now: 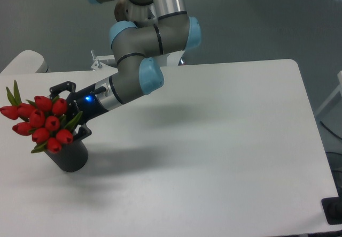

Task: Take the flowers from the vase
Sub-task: 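Push the gripper into the tulip stems and close around them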

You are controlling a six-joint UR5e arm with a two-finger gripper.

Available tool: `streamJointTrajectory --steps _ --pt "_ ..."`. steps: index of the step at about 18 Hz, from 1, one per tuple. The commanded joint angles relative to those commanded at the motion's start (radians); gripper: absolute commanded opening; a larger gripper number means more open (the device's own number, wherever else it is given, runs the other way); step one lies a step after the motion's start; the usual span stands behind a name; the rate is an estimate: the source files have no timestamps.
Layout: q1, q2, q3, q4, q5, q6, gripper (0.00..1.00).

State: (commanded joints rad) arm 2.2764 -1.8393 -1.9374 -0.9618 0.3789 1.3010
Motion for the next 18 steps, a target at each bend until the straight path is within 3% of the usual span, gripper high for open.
streamJointTrajectory --steps 1,4,12,18 --pt "0.0 0.003 0.0 0.0 0.0 -0.003 0.35" --pt "0.0 0.009 0.0 0.006 0.0 -0.005 0.24" --pt "0.002 0.034 0.012 0.008 -0.034 -0.031 0.23" --pt "0.003 0.032 0.109 0.009 -0.077 -0.172 0.24"
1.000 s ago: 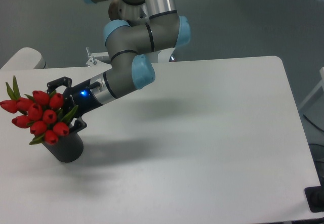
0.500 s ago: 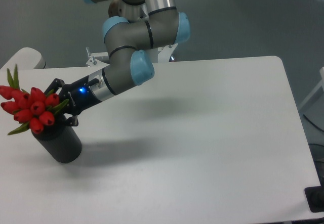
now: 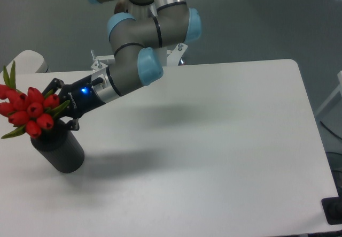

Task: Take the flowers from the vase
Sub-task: 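Push the gripper into the tulip stems and close around them, then lift the gripped tulips up out of the grey vase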

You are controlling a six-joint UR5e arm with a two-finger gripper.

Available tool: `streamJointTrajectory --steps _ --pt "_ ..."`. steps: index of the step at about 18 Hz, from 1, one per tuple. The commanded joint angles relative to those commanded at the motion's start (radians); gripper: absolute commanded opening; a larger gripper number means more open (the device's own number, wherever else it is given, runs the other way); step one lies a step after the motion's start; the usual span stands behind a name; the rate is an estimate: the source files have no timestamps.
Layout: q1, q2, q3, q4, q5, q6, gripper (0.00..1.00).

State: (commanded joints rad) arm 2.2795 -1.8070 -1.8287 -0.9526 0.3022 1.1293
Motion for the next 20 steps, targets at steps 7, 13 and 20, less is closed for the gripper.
streamJointTrajectory --steps 7,13,20 --pt "0.009 -0.002 0.083 0.002 -0.014 -0.129 0.24" --pt "0.029 0.0 0.112 0.002 -0.014 -0.233 0.24" --pt "0.06 0.002 0.152 0.002 -0.014 -0.325 0.24"
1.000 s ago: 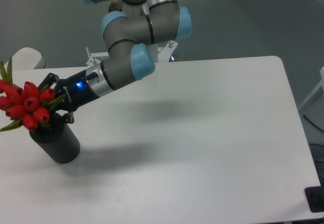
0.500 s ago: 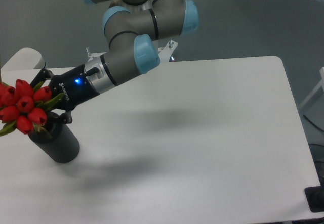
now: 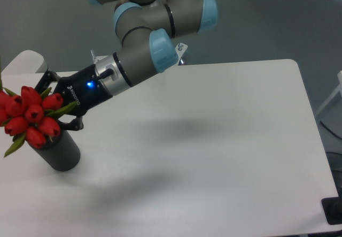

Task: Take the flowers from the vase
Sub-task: 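Lift the gripped tulips up out of the grey vase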

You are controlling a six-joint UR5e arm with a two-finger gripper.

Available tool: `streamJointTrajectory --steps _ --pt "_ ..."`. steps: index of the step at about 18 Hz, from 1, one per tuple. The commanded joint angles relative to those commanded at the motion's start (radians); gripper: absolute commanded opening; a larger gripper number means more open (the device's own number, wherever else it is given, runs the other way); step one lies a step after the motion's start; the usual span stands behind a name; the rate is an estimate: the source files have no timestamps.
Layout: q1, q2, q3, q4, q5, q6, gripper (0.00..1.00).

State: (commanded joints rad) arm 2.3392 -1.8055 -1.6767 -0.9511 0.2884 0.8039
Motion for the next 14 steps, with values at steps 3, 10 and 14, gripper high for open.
streamJointTrajectory --steps 3,10,14 --pt "0.026 0.0 0.028 0.0 -0.009 -0.051 0.24" --pt "0.081 -0.002 0.101 0.0 -0.023 -0.15 0.24" --pt "0.11 -0.005 0.107 0.0 -0.023 -0.152 0.24"
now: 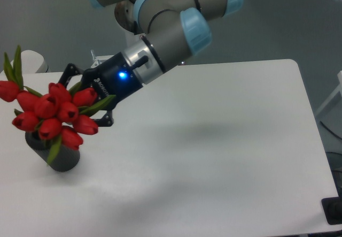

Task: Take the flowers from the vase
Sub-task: 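Lift the gripped tulips up out of the grey vase, then carry the tulips away from the vase over the table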

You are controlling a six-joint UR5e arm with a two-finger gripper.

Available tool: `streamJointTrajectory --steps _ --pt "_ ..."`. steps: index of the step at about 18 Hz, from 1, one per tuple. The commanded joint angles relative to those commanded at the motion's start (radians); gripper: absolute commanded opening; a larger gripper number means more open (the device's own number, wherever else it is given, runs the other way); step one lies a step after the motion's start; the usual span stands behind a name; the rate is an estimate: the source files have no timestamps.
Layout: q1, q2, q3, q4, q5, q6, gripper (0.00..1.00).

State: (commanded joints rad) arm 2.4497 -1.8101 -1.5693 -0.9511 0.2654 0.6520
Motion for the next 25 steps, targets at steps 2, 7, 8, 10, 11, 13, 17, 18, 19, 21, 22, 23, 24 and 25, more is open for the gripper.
streamJointTrajectory --steps 2,7,8,10,11,13,17,18,19,21,22,23,24,25 --pt "0.02 -0.005 0.003 0.0 0.002 0.011 0.24" --pt "0.054 -0.07 0.058 0.012 0.063 0.049 0.24" --pt "0.055 -0.075 0.073 0.011 0.108 0.067 0.24" --pt "0.057 -0.081 0.095 0.011 0.228 0.112 0.24" --pt "0.057 -0.083 0.103 0.011 0.26 0.121 0.24" --pt "0.061 -0.084 0.107 0.009 0.285 0.136 0.24" --pt "0.058 -0.08 0.103 -0.003 0.461 0.214 0.24" --pt "0.054 -0.077 0.098 -0.006 0.519 0.247 0.24" --pt "0.049 -0.077 0.094 -0.014 0.572 0.273 0.24" --pt "0.045 -0.077 0.092 -0.061 0.68 0.333 0.24" --pt "0.043 -0.075 0.091 -0.09 0.743 0.375 0.24" --pt "0.038 -0.075 0.091 -0.124 0.802 0.421 0.24" --pt "0.037 -0.075 0.091 -0.153 0.848 0.463 0.24" --pt "0.037 -0.075 0.091 -0.179 0.883 0.491 0.24"
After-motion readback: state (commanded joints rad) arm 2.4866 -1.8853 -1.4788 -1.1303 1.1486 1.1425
